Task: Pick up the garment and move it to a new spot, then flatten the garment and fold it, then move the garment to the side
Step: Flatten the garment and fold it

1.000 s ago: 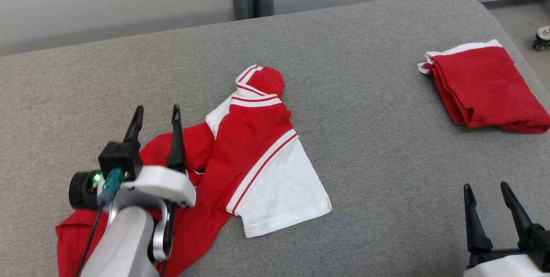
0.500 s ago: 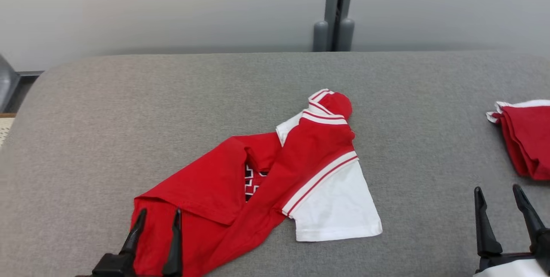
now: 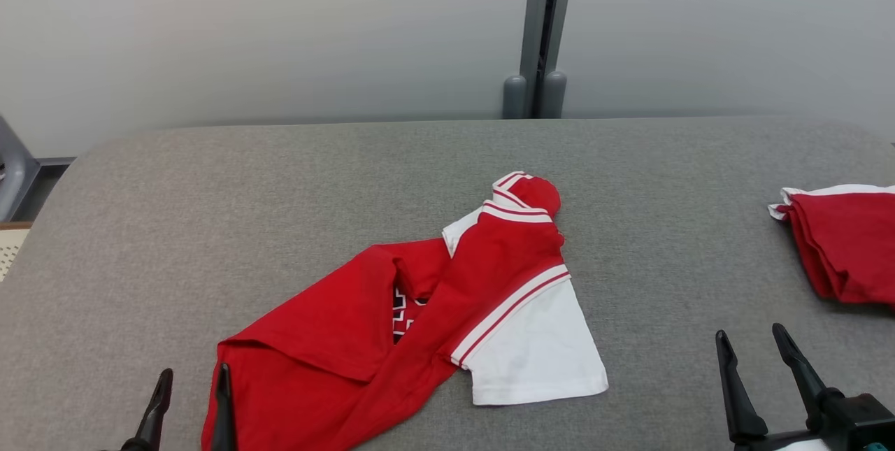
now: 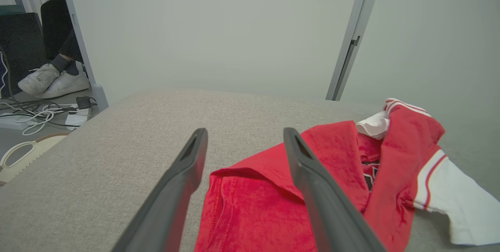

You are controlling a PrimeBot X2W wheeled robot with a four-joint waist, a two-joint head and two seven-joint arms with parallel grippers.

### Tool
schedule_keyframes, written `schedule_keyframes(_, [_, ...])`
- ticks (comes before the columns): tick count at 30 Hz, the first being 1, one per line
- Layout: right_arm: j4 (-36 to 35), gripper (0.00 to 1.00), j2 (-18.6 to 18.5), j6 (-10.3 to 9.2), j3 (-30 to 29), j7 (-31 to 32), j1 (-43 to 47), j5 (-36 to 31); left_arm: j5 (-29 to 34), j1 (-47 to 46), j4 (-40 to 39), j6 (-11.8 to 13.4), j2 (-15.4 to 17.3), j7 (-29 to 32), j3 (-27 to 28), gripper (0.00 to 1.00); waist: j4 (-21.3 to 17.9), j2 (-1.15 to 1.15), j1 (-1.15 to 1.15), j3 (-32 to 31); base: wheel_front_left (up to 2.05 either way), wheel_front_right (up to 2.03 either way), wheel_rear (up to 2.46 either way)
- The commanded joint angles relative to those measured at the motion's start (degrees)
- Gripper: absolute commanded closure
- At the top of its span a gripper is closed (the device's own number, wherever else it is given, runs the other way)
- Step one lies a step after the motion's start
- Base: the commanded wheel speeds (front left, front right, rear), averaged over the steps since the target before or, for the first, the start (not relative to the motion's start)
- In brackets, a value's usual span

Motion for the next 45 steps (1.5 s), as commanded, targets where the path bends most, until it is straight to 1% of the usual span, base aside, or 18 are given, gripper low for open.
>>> schedule_keyframes(1, [0.21,0.00,-0.43,-0.02,0.01,-0.24,0.80,0.35,0.23,0.37,-0.26,-0.21,0.20,-0.03,0.77,0.00,-1.20,0.02,0.00,-0.17,0.00,0.00,0.00])
schedule_keyframes(6, [0.38,0.00,-0.41,-0.02,0.48,-0.24,1.12,0.16,1.06,0.10,0.21,-0.44,-0.05,-0.02,3.34,0.00,-3.36,0.02,0.00,-0.52,0.00,0.00,0.00])
schedule_keyframes(12, [0.62,0.00,-0.42,-0.02,-0.36,-0.24,1.13,-1.09,1.36,-0.09,0.53,-0.13,-0.11,-0.02,2.72,0.00,-4.30,0.02,0.00,-0.80,0.00,0.00,0.00])
schedule_keyframes(26, [0.70,0.00,-0.42,-0.02,-0.88,-0.24,0.53,-1.88,1.82,1.09,1.96,-0.92,-0.09,-0.02,1.53,0.00,-2.74,0.02,0.00,-0.82,0.00,0.00,0.00])
schedule_keyframes(38, [0.64,0.00,-0.42,-0.02,-0.90,-0.24,0.69,-2.11,1.93,1.72,1.63,-0.79,-0.09,-0.02,1.05,0.00,-1.56,0.02,0.00,-0.86,0.00,0.00,0.00])
schedule_keyframes(40, [0.83,0.00,-0.43,-0.02,-0.95,-0.24,0.54,-0.82,2.22,1.96,2.26,-0.43,-0.09,-0.02,0.97,0.00,-1.23,0.02,0.00,-0.77,0.00,0.00,0.00])
schedule_keyframes(43, [1.57,0.00,-0.40,-0.02,0.53,-0.23,-0.52,1.78,1.99,2.50,6.49,0.04,-0.11,-0.02,-0.22,0.00,-0.79,0.02,0.00,-0.49,0.00,0.00,0.00])
schedule_keyframes(45, [4.89,0.00,-0.31,-0.02,3.41,-0.23,-1.13,2.33,1.98,1.36,9.05,1.53,0.05,1.19,-0.17,0.00,-0.49,0.02,0.00,-0.33,0.00,0.00,0.00])
